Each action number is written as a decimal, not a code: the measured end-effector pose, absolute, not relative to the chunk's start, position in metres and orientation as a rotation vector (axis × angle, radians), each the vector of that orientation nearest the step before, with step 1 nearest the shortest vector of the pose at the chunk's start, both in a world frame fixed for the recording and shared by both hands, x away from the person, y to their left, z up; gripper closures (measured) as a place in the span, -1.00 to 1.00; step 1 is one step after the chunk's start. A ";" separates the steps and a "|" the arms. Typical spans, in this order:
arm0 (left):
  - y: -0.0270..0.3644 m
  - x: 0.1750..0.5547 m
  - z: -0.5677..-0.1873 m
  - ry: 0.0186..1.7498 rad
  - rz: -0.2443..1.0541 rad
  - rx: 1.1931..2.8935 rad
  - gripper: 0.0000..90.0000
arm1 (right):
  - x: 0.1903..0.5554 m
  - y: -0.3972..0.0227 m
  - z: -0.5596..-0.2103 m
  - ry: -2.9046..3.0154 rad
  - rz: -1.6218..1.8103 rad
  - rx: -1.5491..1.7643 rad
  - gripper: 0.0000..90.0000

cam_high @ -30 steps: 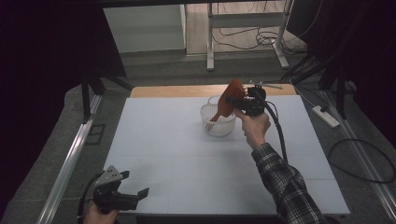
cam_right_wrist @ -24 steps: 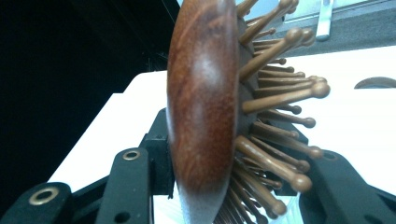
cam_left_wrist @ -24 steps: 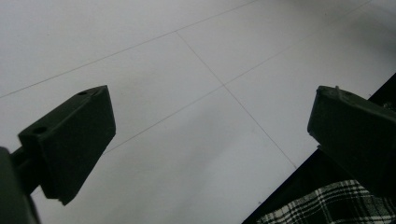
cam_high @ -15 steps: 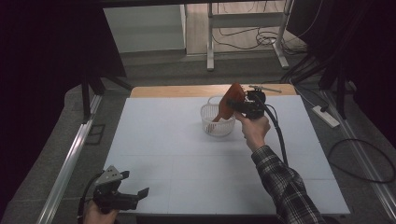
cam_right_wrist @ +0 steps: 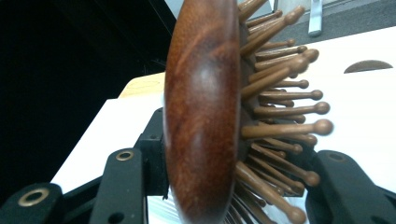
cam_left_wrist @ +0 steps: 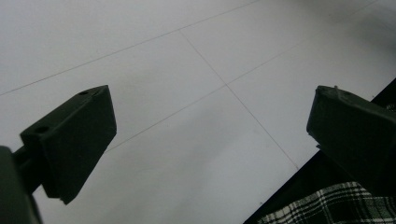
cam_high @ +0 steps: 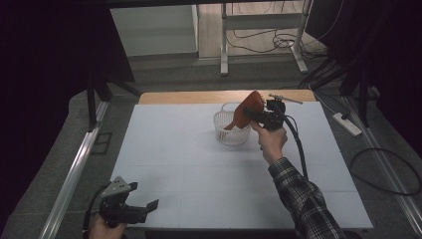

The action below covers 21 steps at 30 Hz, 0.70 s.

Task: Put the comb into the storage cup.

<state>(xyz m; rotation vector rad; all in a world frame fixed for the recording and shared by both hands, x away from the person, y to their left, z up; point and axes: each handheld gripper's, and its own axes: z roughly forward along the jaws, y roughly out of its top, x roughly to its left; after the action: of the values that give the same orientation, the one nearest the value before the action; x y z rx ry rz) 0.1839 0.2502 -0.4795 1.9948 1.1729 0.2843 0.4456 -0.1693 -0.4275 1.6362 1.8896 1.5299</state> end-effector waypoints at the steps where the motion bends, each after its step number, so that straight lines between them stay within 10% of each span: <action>1: 0.250 0.184 -0.480 1.173 0.284 1.995 -0.95 | 0.446 -0.170 -0.428 1.887 1.529 1.638 0.09; 21: 0.250 0.185 -0.480 1.182 0.279 1.990 -0.95 | 0.446 -0.183 -0.440 1.860 1.556 1.709 0.02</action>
<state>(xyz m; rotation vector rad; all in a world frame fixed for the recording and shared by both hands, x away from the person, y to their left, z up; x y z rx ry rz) 0.1849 0.2501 -0.4799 1.9901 1.1823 0.2790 0.4459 -0.1835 -0.4403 1.7089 1.8604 1.5558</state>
